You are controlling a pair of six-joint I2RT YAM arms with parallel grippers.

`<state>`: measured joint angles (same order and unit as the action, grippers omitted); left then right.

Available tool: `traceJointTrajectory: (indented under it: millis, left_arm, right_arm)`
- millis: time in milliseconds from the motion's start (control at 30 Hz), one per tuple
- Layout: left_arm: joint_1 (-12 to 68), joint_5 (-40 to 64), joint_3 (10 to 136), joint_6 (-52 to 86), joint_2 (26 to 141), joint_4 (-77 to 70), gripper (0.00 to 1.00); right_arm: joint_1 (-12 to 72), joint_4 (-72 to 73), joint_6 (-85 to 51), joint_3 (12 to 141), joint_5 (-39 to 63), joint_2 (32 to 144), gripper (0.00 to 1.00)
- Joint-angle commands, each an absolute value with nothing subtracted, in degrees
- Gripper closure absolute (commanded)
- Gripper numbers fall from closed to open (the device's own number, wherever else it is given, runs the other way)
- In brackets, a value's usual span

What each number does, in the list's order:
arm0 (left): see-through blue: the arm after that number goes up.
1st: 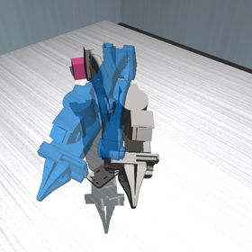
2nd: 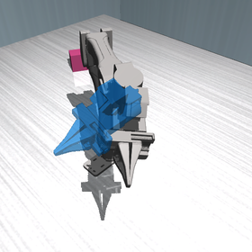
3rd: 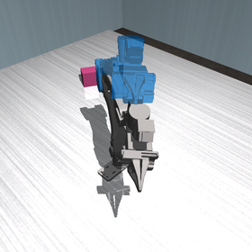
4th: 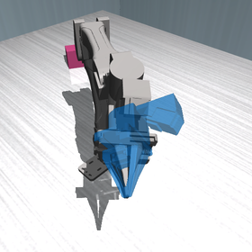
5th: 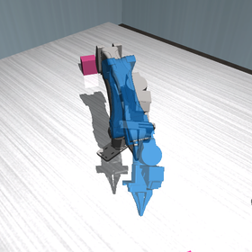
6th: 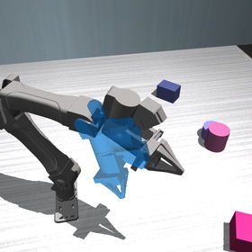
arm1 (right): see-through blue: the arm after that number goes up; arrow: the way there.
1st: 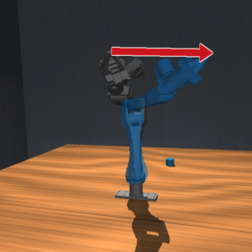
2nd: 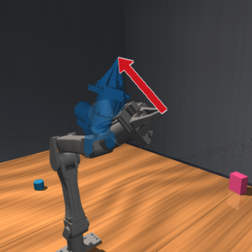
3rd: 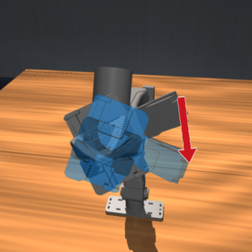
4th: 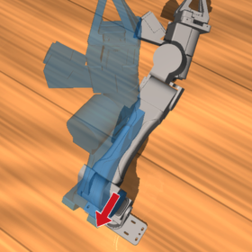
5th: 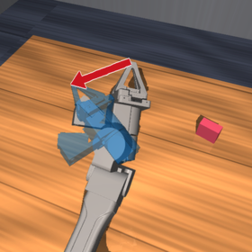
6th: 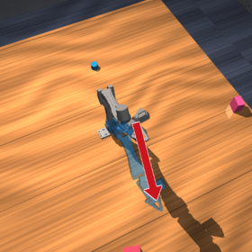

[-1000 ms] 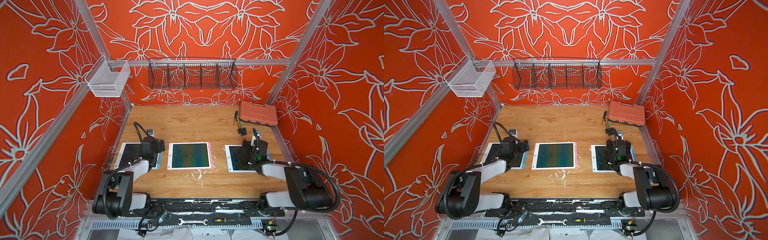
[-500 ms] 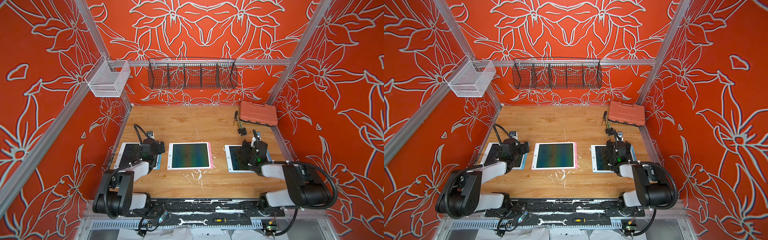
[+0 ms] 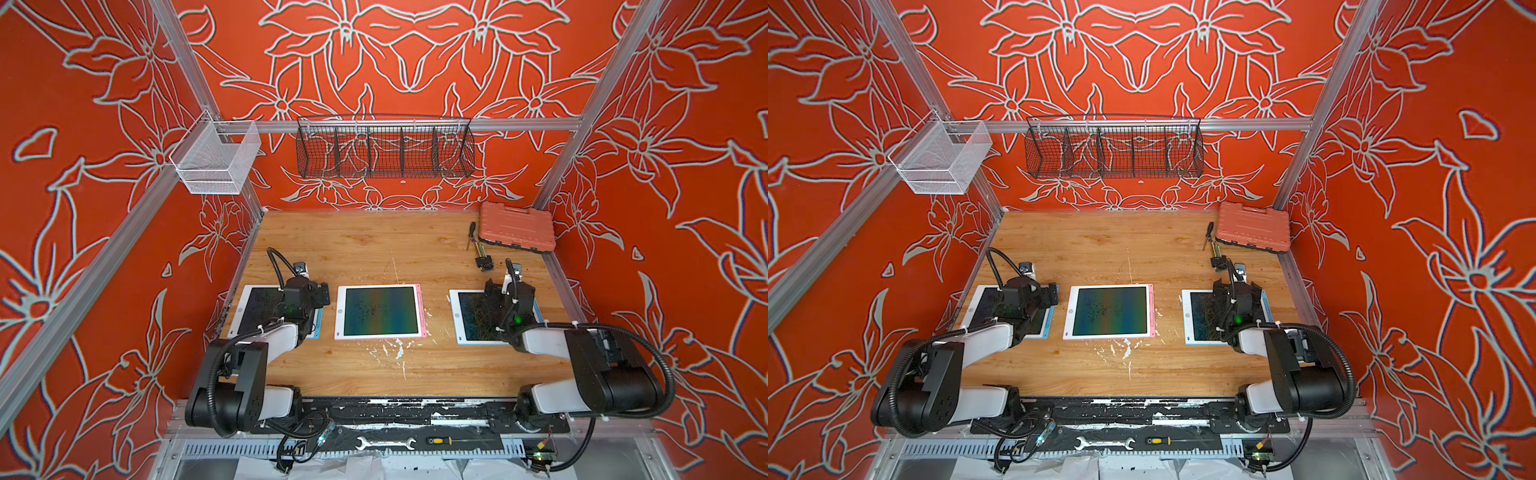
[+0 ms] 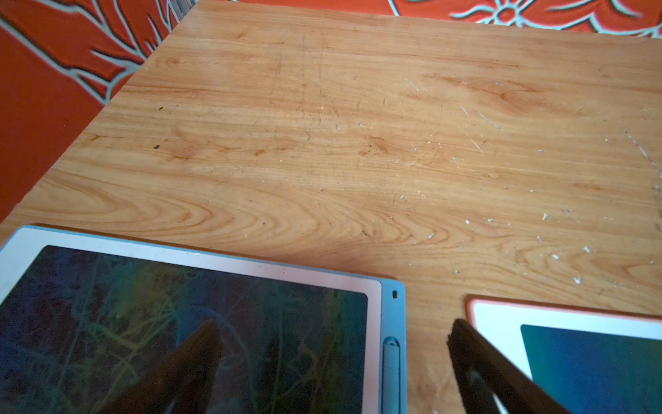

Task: Place the stylus back onto the writing tablet
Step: Reset both arms

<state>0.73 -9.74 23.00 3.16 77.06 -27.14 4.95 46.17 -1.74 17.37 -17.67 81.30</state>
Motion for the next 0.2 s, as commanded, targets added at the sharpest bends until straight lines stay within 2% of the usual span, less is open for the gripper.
traceJointTrajectory:
  millis: [0,167]
  left_arm:
    - [0.4,-9.2,23.0,2.6,77.2,-28.6,0.03]
    - [0.4,-9.2,23.0,2.6,77.0,-28.6,0.03]
  right_arm:
    - [5.0,47.2,-1.8,17.6,-18.5,80.9,0.03]
    - [5.0,46.8,-1.8,17.9,-18.5,81.1,0.03]
